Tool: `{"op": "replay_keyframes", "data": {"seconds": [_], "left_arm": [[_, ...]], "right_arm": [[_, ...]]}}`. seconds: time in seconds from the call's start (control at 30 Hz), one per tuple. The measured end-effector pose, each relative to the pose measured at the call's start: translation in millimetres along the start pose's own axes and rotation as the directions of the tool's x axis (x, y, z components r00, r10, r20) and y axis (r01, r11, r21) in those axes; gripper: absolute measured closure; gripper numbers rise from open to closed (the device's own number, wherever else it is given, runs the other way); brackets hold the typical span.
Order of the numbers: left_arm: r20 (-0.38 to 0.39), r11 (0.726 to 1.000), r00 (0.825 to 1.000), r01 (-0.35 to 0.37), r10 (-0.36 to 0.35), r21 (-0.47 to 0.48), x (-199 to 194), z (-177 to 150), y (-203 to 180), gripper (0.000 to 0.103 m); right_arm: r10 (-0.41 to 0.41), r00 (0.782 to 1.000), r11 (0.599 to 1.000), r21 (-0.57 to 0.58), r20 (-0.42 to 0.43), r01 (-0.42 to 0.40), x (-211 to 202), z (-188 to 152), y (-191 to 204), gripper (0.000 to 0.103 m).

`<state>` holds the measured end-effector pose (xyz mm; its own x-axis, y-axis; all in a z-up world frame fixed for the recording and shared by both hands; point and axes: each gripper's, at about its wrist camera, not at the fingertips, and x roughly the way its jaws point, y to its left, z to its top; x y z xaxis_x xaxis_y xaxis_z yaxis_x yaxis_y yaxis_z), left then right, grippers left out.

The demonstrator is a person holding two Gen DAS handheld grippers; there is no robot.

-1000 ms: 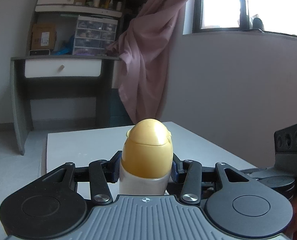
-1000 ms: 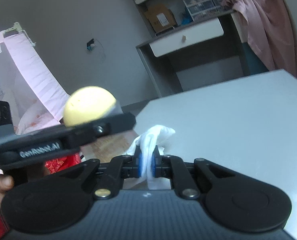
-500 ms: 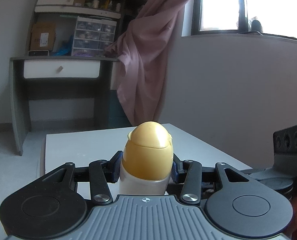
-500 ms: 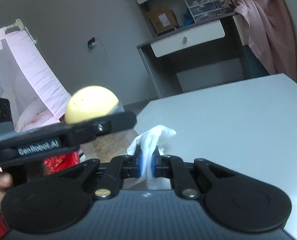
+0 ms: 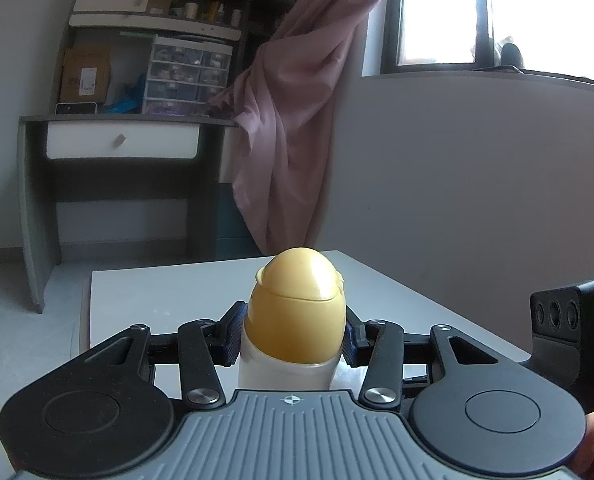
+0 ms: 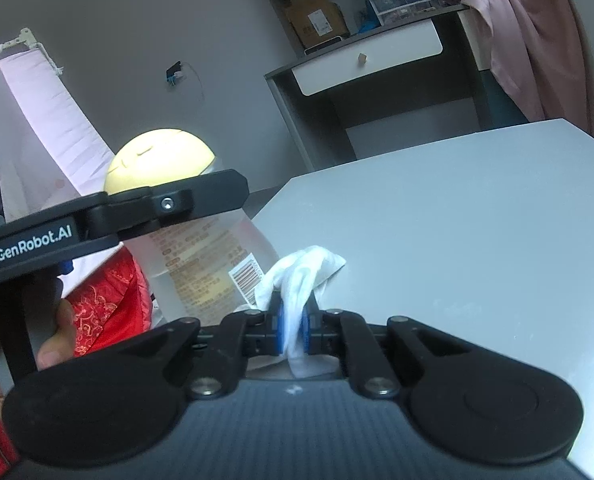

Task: Clean container
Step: 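Rub the cloth along the bottle's labelled side with the right gripper, then wipe the bottle body again with the right gripper's cloth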

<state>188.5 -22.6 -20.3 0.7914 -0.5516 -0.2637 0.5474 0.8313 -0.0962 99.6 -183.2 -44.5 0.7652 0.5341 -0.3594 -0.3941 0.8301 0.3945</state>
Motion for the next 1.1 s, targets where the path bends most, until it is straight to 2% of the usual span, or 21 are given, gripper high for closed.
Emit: {"op": "replay_keyframes", "data": {"seconds": [0.13, 0.43, 0.63, 1.1], "left_arm": [[0.004, 1.0, 1.0, -0.002, 0.002, -0.003, -1.0, 1.0, 0.4, 0.056], [0.004, 1.0, 1.0, -0.001, 0.001, -0.003, -1.7, 1.3, 0.5, 0.056], [0.004, 1.0, 1.0, -0.002, 0.002, -0.003, -2.9, 1.5, 0.3, 0.056], [0.004, 1.0, 1.0, -0.003, 0.003, -0.006, -4.2, 1.4, 1.8, 0.056]], "right_arm": [[0.011, 1.0, 1.0, 0.003, 0.008, -0.011, -4.6, 1.4, 3.2, 0.093], [0.066, 0.994, 0.997, -0.031, 0.086, -0.064, -27.9, 16.2, 19.4, 0.093], [0.074, 0.992, 0.997, -0.04, 0.101, -0.07, -31.2, 16.8, 21.4, 0.093], [0.033, 0.999, 0.999, 0.0, -0.008, -0.033, -6.7, -6.0, 8.5, 0.093]]}}
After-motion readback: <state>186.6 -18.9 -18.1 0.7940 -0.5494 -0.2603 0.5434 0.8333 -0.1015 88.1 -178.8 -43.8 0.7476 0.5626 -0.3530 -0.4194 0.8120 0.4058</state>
